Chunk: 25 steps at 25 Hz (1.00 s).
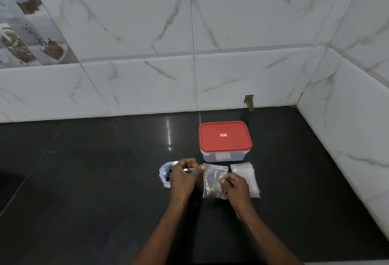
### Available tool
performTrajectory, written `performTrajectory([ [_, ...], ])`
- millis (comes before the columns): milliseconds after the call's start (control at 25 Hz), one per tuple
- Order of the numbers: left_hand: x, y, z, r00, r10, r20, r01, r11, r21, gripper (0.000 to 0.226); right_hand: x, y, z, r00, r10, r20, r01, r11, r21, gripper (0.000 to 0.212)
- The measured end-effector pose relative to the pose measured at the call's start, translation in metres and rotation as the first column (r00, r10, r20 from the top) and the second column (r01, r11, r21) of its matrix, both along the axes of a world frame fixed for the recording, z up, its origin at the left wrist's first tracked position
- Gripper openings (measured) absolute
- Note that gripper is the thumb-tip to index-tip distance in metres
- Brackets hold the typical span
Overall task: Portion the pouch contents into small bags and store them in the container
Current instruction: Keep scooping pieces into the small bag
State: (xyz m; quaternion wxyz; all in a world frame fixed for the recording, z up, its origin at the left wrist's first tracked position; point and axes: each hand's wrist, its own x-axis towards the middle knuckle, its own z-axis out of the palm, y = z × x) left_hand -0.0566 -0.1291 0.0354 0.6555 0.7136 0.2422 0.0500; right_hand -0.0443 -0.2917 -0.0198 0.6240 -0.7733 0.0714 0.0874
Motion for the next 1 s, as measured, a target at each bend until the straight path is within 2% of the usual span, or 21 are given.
performTrajectory([
  [80,-0.003,0.004,0.004,0.994,0.102,0.031,-0.104,0.994,0.041,0.031,0.009,0.009,-0.002,0.999,0.041,-0.027,-0.044,0.995,-0.092,0.014],
  [160,-0.009,0.008,0.008,0.985,0.16,0.068,-0.165,0.983,0.077,0.032,0.016,0.016,0.001,0.999,0.054,0.001,-0.05,0.946,-0.321,0.011],
  [280,-0.021,0.012,0.006,0.984,0.163,0.07,-0.17,0.979,0.114,0.025,0.023,0.001,0.004,0.982,-0.043,0.186,0.154,0.757,-0.635,0.019],
  [320,-0.026,0.012,0.002,0.987,0.148,0.056,-0.153,0.983,0.105,0.021,0.027,-0.012,0.001,0.979,-0.037,0.198,0.17,0.681,-0.712,0.024],
  [480,-0.045,0.004,-0.02,0.998,0.064,-0.029,-0.062,0.996,0.059,0.022,0.04,-0.052,-0.01,0.988,0.145,0.043,-0.033,0.483,-0.875,0.05],
  [600,-0.054,-0.004,-0.028,0.997,0.023,-0.072,-0.019,0.998,0.061,0.022,0.047,-0.059,-0.007,0.961,0.267,0.063,-0.04,0.366,-0.93,0.033],
  [680,-0.054,-0.011,-0.024,0.995,-0.001,-0.102,0.005,0.999,0.04,0.012,0.05,-0.062,0.006,0.933,0.332,0.138,0.009,0.362,-0.932,0.014],
  [760,-0.049,-0.018,-0.014,0.99,-0.076,-0.117,0.074,0.997,-0.02,0.008,0.049,-0.061,0.03,0.919,0.355,0.174,0.005,0.431,-0.903,0.003],
  [880,-0.037,-0.032,0.004,0.983,-0.176,-0.059,0.165,0.974,-0.153,0.022,0.037,-0.045,0.068,0.927,0.346,0.143,-0.091,0.579,-0.81,0.014],
  [1000,-0.019,-0.04,0.02,0.986,-0.166,-0.023,0.157,0.964,-0.214,0.024,0.015,-0.021,0.093,0.884,0.452,0.121,-0.223,0.635,-0.74,0.023],
])
